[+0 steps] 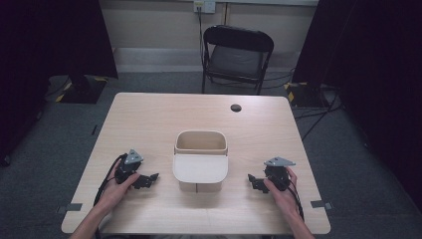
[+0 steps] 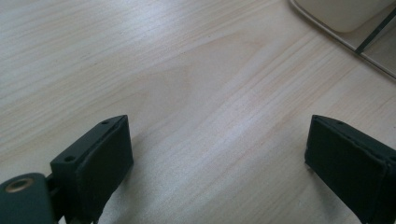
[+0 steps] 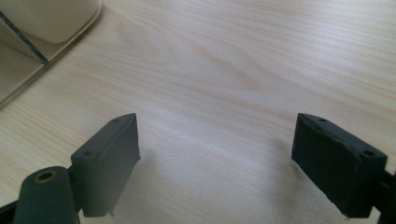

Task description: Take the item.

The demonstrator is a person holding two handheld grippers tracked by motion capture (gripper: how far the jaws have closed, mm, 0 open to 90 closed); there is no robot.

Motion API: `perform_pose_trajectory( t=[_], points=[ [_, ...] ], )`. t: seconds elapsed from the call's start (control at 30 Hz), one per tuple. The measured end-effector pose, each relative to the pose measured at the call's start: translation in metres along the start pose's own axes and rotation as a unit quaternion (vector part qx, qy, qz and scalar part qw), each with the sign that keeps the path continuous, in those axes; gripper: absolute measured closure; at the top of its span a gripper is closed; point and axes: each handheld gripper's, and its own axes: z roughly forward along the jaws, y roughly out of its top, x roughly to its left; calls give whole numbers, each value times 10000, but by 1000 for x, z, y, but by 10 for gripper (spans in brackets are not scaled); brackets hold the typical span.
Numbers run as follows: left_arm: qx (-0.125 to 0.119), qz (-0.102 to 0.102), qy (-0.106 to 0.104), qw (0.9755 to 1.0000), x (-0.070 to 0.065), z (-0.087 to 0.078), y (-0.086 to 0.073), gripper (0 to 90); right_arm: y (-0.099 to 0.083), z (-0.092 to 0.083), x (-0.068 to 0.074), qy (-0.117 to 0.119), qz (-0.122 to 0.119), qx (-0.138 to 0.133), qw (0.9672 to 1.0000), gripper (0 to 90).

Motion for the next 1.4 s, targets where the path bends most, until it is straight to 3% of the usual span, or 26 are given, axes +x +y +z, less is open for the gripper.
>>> perform_pose_trajectory(
  t=[0.67,0.93,1.1,1.4],
  points=[
    [0,-4,-7,10000,0,0,0,67,9,-13,13,422,-87,-331,9985,155],
    [19,16,-4,10000,0,0,0,65,15,-24,22,694,-111,-526,9961,157],
    [12,5,-4,10000,0,0,0,65,19,-30,36,955,-282,-644,9929,157],
    [20,16,-4,10000,0,0,0,65,25,-40,48,1176,-406,-807,9890,156]
  ],
)
